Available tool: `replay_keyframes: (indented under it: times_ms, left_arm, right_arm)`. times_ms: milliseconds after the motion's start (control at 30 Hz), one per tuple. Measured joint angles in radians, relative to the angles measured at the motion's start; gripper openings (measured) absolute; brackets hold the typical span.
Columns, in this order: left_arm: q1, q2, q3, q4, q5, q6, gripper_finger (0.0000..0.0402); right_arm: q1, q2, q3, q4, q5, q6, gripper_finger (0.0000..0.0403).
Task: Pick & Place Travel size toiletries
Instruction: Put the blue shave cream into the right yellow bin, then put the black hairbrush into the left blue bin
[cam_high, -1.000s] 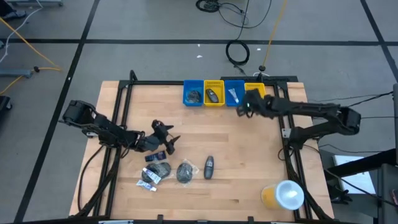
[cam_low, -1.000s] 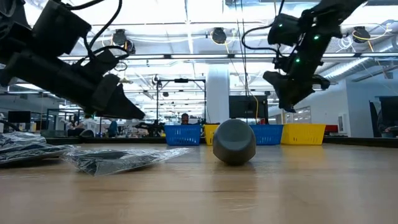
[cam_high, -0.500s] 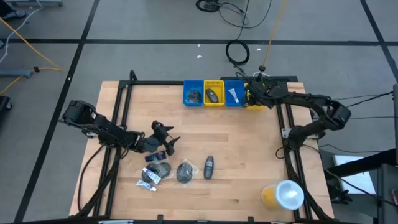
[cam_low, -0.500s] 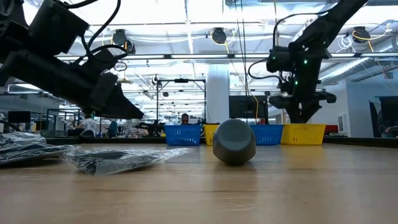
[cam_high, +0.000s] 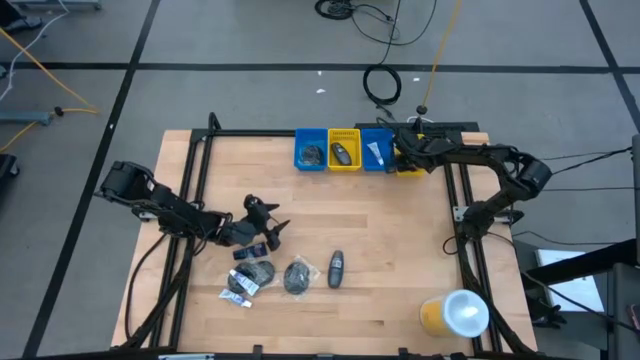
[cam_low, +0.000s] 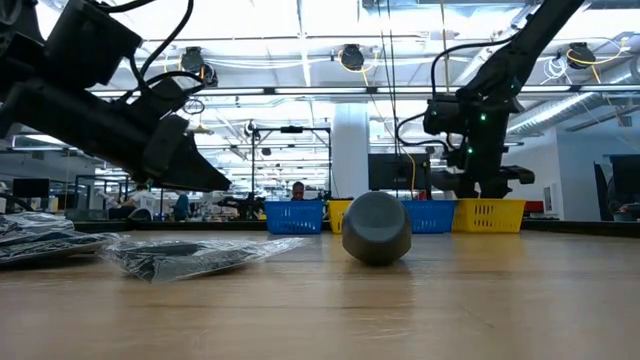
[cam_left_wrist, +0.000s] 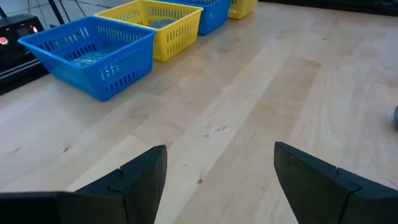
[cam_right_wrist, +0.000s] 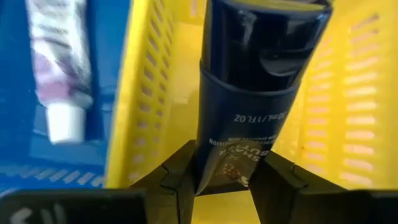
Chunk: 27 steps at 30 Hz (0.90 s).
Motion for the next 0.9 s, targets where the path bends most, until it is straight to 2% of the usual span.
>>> replay_keyframes:
  times_ms: [367,533,767,900]
  left_arm:
    - [-0.007,0.0,0.0,0.0,0.0,-0.003,0.0285]
    - [-0.007,0.0,0.0,0.0,0.001,-0.004,0.0285]
    - [-0.007,0.0,0.0,0.0,0.001,-0.006,0.0285]
    - [-0.008,0.0,0.0,0.0,0.002,-0.006,0.0285]
  right_arm:
    - [-0.008,-0.003,0.0,0.018,0.003,0.003,0.0193]
    - [-0.008,-0.019,0.0,0.047,0.004,-0.011,0.0206]
    - [0.063,-0.195,0.0,0.056,0.056,-0.052,0.0194]
    - [0.166,-0.315,-0.015,0.138,0.057,-0.114,0.0185]
